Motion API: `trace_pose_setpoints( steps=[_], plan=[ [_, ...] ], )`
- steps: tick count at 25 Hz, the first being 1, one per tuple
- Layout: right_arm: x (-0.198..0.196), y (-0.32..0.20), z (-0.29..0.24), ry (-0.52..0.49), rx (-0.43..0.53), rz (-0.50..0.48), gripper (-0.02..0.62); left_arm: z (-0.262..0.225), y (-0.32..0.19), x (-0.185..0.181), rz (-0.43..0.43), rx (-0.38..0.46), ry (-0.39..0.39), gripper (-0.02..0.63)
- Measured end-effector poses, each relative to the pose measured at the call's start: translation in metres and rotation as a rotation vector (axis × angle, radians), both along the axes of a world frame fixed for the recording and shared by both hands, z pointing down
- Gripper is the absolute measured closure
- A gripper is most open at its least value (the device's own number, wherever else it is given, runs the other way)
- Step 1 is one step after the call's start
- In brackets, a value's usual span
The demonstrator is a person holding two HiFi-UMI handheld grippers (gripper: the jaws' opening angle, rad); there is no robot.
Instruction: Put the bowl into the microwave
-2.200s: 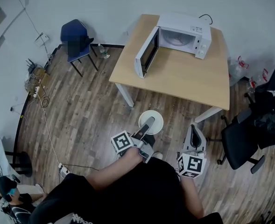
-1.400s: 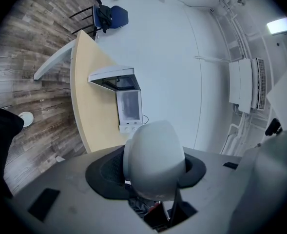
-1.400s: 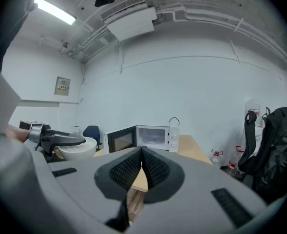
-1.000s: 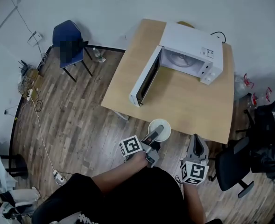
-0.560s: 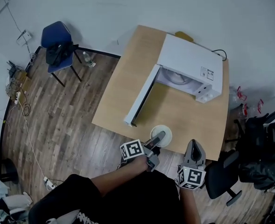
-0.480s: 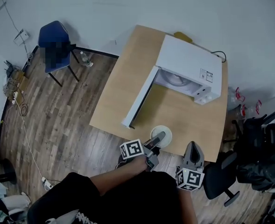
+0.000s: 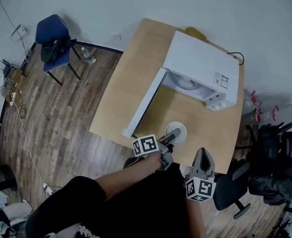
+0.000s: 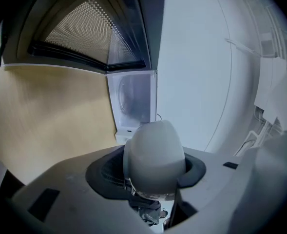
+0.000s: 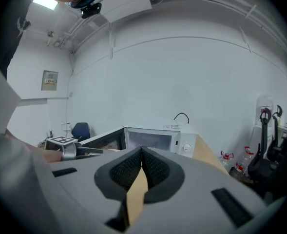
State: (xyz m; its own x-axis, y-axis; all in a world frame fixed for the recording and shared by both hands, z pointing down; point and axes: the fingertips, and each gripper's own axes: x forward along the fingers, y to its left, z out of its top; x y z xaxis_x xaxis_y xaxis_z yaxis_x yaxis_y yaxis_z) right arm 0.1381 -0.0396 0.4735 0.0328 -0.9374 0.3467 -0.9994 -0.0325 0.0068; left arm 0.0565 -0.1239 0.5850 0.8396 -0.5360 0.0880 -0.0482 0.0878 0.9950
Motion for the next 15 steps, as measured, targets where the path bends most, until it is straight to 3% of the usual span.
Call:
trace_pose_setpoints(
  steps=[7,12,15],
  plan=[
    [0.027,-0.039,0.008,-0.039,0.010,-0.012,0.534,0.012,-0.059,0.018,-0.054,0.041,-0.068,0.390],
    [0.054,-0.073,0.004,-0.072,0.030,-0.030,0.534,0.014,-0.111,0.035,-0.117,0.074,-0.059,0.390],
    [0.065,-0.091,0.012,-0.042,0.015,-0.059,0.534,0.024,-0.141,0.048,-0.151,0.071,-0.056,0.390]
  ],
)
